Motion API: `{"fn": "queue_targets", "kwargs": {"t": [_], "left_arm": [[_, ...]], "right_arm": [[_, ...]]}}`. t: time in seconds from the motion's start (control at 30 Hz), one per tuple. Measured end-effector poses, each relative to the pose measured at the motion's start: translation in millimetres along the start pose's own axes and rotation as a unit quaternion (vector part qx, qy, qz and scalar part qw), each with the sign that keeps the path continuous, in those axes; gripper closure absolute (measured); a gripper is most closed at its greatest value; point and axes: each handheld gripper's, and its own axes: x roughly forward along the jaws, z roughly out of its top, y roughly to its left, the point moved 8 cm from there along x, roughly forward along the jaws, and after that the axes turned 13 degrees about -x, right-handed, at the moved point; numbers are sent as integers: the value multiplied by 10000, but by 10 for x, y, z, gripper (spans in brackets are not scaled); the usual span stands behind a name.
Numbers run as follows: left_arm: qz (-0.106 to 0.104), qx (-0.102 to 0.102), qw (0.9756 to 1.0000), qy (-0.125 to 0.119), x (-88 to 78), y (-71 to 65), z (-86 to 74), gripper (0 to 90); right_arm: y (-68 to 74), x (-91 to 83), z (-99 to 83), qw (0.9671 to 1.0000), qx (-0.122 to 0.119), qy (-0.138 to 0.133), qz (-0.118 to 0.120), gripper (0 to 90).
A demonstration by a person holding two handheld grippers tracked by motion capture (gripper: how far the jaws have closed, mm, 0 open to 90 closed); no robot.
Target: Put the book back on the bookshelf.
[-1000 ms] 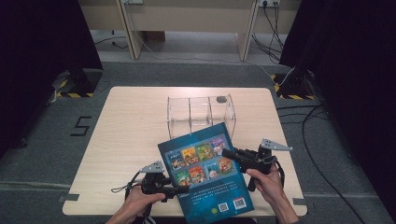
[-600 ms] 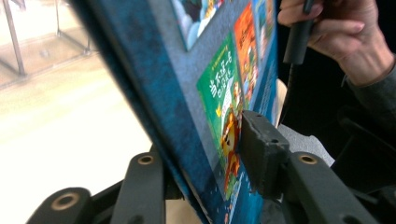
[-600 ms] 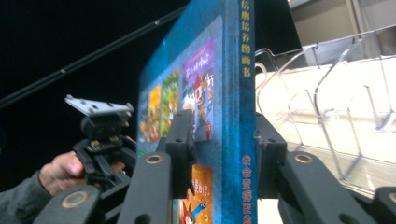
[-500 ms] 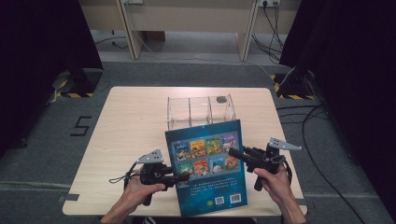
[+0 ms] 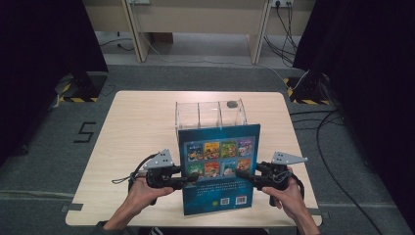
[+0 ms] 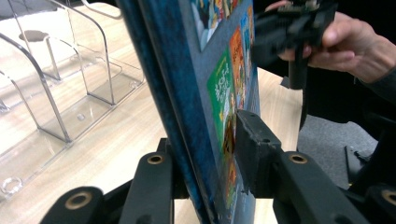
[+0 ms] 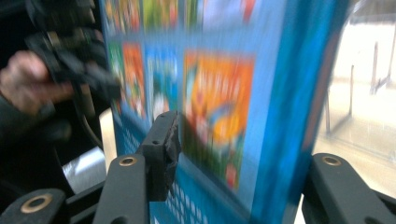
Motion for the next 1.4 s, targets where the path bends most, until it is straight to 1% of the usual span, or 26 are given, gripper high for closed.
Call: {"fn": "queue_targets", "kwargs": {"t": [0.07, 0.13, 0.17, 0.2, 0.23, 0.3, 0.33, 0.37, 0.5, 0.6, 0.7, 0.77, 0.8, 0.83, 0.87, 0.9, 0.97, 1.0, 1.1, 1.17, 1.2, 1.27, 1.3, 1.33, 1.37, 1.4], "left_arm": [[50, 12, 10000, 14, -5, 35, 4, 670], [76, 13, 10000, 20, -5, 60, -1, 658], [65, 47, 10000, 13, -1, 111, -25, 651], [65, 47, 10000, 13, -1, 111, -25, 647], [63, 63, 10000, -15, 3, 108, -26, 646], [83, 77, 9999, 2, 3, 102, -23, 643], [67, 134, 9999, -17, 11, 93, -22, 636], [74, 147, 9999, -32, 19, 91, -22, 628], [100, 186, 9998, -68, 40, 79, -21, 605], [107, 185, 9997, -81, 38, 76, -24, 602], [122, 120, 9998, -133, 49, 94, -27, 587], [173, 37, 9997, -183, 51, 115, -30, 557], [173, 37, 9997, -183, 51, 115, -30, 532], [169, -47, 9995, -252, 55, 144, -33, 506], [169, -47, 9995, -252, 55, 144, -33, 490], [111, -143, 9992, -356, 56, 170, -38, 475], [81, -229, 9988, -427, 58, 188, -40, 446], [81, -229, 9988, -427, 58, 188, -40, 430], [26, -363, 9981, -506, 52, 205, -50, 391], [5, -400, 9979, -514, 45, 207, -56, 380], [-9, -428, 9978, -515, 40, 209, -60, 363], [20, -557, 9975, -445, 24, 227, -93, 346], [36, -645, 9972, -371, 4, 262, -157, 315], [36, -645, 9972, -371, 4, 262, -157, 309], [73, -739, 9968, -309, -25, 316, -230, 299], [91, -833, 9960, -296, -42, 344, -260, 280]], "right_arm": [[1, 16, -73, 9999, -34, 84, 62, 540], [17, 6, -96, 9996, -207, 43, 177, 598], [27, -4, -90, 9991, -340, -21, 258, 631], [27, -4, -90, 9991, -340, -21, 258, 631], [58, -11, -82, 9981, -502, -80, 354, 635], [57, -8, -84, 9979, -541, -86, 348, 636], [69, -3, -79, 9970, -632, -143, 430, 645], [90, -1, -77, 9966, -635, -160, 501, 652], [146, 28, -74, 9954, -711, -170, 617, 653], [154, 39, -69, 9956, -654, -208, 643, 652], [172, 38, -68, 9955, -664, -198, 652, 667], [197, 45, -58, 9952, -651, -272, 675, 700], [197, 45, -58, 9952, -651, -272, 675, 700], [255, 43, -10, 9934, -689, -465, 786, 752], [255, 43, -10, 9934, -689, -465, 786, 752], [306, 49, 36, 9924, -893, -466, 714, 751], [349, 54, 76, 9918, -993, -455, 666, 755], [370, 56, 92, 9917, -998, -475, 657, 761], [421, 66, 140, 9912, -992, -567, 674, 779], [441, 69, 154, 9911, -1004, -563, 672, 781], [472, 76, 183, 9905, -1060, -583, 660, 785], [481, 80, 196, 9908, -1037, -594, 636, 787], [495, 81, 225, 9910, -1041, -621, 561, 787], [495, 73, 240, 9912, -1043, -635, 521, 789], [487, 63, 260, 9912, -1030, -686, 469, 792], [479, 50, 281, 9911, -1000, -762, 429, 798]]}}
